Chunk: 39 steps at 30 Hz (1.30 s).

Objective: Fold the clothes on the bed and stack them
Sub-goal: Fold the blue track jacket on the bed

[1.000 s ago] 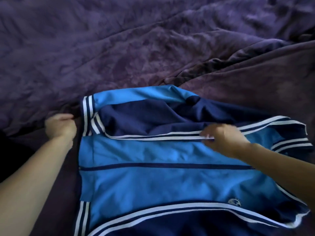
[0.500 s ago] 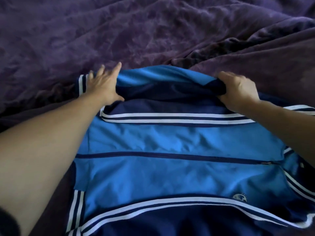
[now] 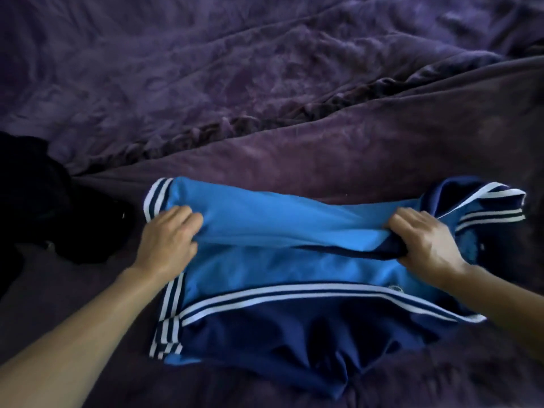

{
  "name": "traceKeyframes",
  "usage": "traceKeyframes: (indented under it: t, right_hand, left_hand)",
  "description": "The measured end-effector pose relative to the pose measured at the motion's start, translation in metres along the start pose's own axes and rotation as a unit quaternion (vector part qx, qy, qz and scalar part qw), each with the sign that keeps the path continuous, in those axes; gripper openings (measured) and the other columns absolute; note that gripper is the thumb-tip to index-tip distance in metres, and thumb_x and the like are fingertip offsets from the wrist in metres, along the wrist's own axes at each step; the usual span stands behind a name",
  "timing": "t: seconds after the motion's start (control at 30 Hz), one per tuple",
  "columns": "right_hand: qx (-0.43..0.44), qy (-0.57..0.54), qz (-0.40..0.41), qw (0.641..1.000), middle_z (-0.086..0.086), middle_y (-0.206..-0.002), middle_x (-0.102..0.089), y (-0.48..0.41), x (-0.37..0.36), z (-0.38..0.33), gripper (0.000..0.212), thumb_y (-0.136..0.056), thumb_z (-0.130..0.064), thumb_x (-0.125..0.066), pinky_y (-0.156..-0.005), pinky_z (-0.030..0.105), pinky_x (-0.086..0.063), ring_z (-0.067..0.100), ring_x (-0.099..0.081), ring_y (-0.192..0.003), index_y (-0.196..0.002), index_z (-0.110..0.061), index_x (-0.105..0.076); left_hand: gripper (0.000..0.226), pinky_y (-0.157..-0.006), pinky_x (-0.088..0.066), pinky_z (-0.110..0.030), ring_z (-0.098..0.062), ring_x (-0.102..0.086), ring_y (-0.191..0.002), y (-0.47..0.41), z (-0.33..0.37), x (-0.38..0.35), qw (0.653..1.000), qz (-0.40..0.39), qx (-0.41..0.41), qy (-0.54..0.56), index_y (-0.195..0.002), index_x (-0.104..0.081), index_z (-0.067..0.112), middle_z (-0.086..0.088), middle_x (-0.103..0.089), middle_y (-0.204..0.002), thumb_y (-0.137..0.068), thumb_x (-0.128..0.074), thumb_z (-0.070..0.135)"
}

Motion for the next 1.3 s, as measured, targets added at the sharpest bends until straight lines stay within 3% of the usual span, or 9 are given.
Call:
traceKeyframes:
  t: [0.27, 0.43, 0.6, 0.7, 0.8, 0.9, 1.0, 1.1, 1.3]
  right_hand:
    - [-0.014, 0.098, -0.122, 0.988, 0.001, -0.084, -0.046, 0.137, -0.058, -0.044, 0.038, -0.053, -0.024, -0.069, -0.062, 0.038, -0.034, 0.028, -0.048, -0.076, -0.088, -0.016, -0.058]
    - [-0.138, 0.042, -0.231, 0.962, 0.002, -0.117, -0.059, 0.184, -0.099, -0.066, 0.05, -0.071, -0.012, -0.053, -0.081, 0.039, -0.054, 0.03, -0.06, -0.106, -0.119, -0.021, -0.065]
    - [-0.383, -0.044, 0.015, 0.923, 0.005, -0.124, -0.059, 0.185, -0.031, -0.033, 0.037, -0.081, -0.02, -0.068, -0.089, 0.044, -0.049, 0.033, -0.053, -0.115, -0.117, -0.018, -0.065]
    - [-0.65, -0.143, 0.149, 0.731, 0.01, -0.143, -0.041, 0.212, -0.01, 0.015, 0.082, -0.072, -0.046, -0.077, -0.106, 0.046, -0.037, 0.032, -0.039, -0.13, -0.139, -0.015, -0.042]
    - [-0.749, -0.387, 0.244, 0.479, 0.01, -0.121, -0.06, 0.213, -0.026, 0.036, 0.098, -0.057, -0.055, -0.084, -0.082, 0.039, -0.053, 0.025, -0.064, -0.101, -0.131, -0.004, -0.046]
    - [-0.734, -0.489, 0.225, 0.415, 0.008, -0.102, -0.067, 0.192, -0.039, 0.046, 0.074, -0.055, -0.037, -0.09, -0.073, 0.043, -0.057, 0.026, -0.068, -0.083, -0.116, -0.01, -0.056]
    - [-0.708, -0.444, 0.264, 0.481, 0.005, -0.096, -0.066, 0.179, -0.027, 0.044, 0.047, -0.062, -0.018, -0.084, -0.071, 0.038, -0.056, 0.022, -0.064, -0.08, -0.098, -0.016, -0.054]
    - [-0.584, -0.281, 0.268, 0.713, -0.003, -0.077, -0.052, 0.158, 0.01, 0.011, 0.037, -0.068, -0.018, -0.076, -0.067, 0.037, -0.046, 0.018, -0.05, -0.073, -0.079, -0.025, -0.041]
    - [-0.251, -0.046, 0.085, 0.963, 0.002, -0.116, -0.053, 0.102, -0.013, -0.107, 0.079, -0.065, -0.011, -0.069, -0.056, 0.035, -0.048, 0.027, -0.058, -0.093, -0.137, -0.032, -0.046]
  left_hand:
    - [0.082, -0.056, -0.054, -0.033, -0.027, -0.063, -0.069, 0.162, 0.066, -0.073, 0.978, -0.207, -0.016, 0.02, -0.117, -0.05, 0.014, -0.004, -0.065, -0.079, -0.041, -0.079, 0.004]
    - [0.074, -0.093, -0.043, -0.038, -0.025, -0.052, -0.116, 0.183, 0.098, -0.085, 0.924, -0.38, 0.02, -0.04, -0.147, -0.031, 0.015, -0.004, -0.057, -0.124, -0.081, -0.059, 0.036]
    - [0.02, -0.057, -0.051, -0.036, -0.025, -0.061, -0.073, 0.131, 0.133, -0.055, 0.979, -0.19, -0.02, 0.066, -0.079, -0.067, 0.018, 0.0, -0.055, -0.078, -0.082, -0.054, 0.034]
    - [0.031, -0.066, -0.052, -0.038, -0.028, -0.06, -0.087, 0.106, 0.172, -0.06, 0.988, -0.121, -0.058, 0.074, -0.106, -0.07, 0.02, -0.008, -0.062, -0.102, -0.078, -0.06, 0.028]
    - [0.059, -0.099, -0.039, -0.047, -0.035, -0.034, -0.133, 0.119, 0.23, -0.093, 0.954, -0.259, -0.137, 0.06, -0.141, -0.041, 0.031, -0.016, -0.028, -0.151, -0.086, -0.057, 0.02]
    - [0.069, -0.116, -0.011, -0.049, -0.033, 0.008, -0.146, 0.149, 0.252, -0.117, 0.909, -0.386, -0.155, 0.024, -0.149, -0.016, 0.034, -0.008, 0.011, -0.16, -0.09, -0.045, 0.017]
    - [0.056, -0.116, -0.017, -0.042, -0.025, -0.003, -0.147, 0.153, 0.242, -0.115, 0.918, -0.365, -0.129, 0.082, -0.146, -0.029, 0.035, -0.002, -0.004, -0.161, -0.094, -0.041, 0.02]
    - [0.038, -0.105, -0.038, -0.036, -0.022, -0.044, -0.129, 0.147, 0.211, -0.103, 0.922, -0.309, -0.02, 0.231, -0.13, -0.056, 0.024, -0.001, -0.047, -0.138, -0.094, -0.044, 0.023]
    - [0.022, -0.084, -0.048, -0.034, -0.028, -0.063, -0.096, 0.134, 0.123, -0.078, 0.908, -0.137, 0.238, 0.315, -0.109, -0.068, 0.006, -0.008, -0.065, -0.103, -0.09, -0.057, 0.007]
Point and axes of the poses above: each hand's wrist, its own y-axis away from the middle knuckle, its own x-axis out of the back of the hand, z = x × y, the point moved 5 cm from there along -y, towards the middle knuckle
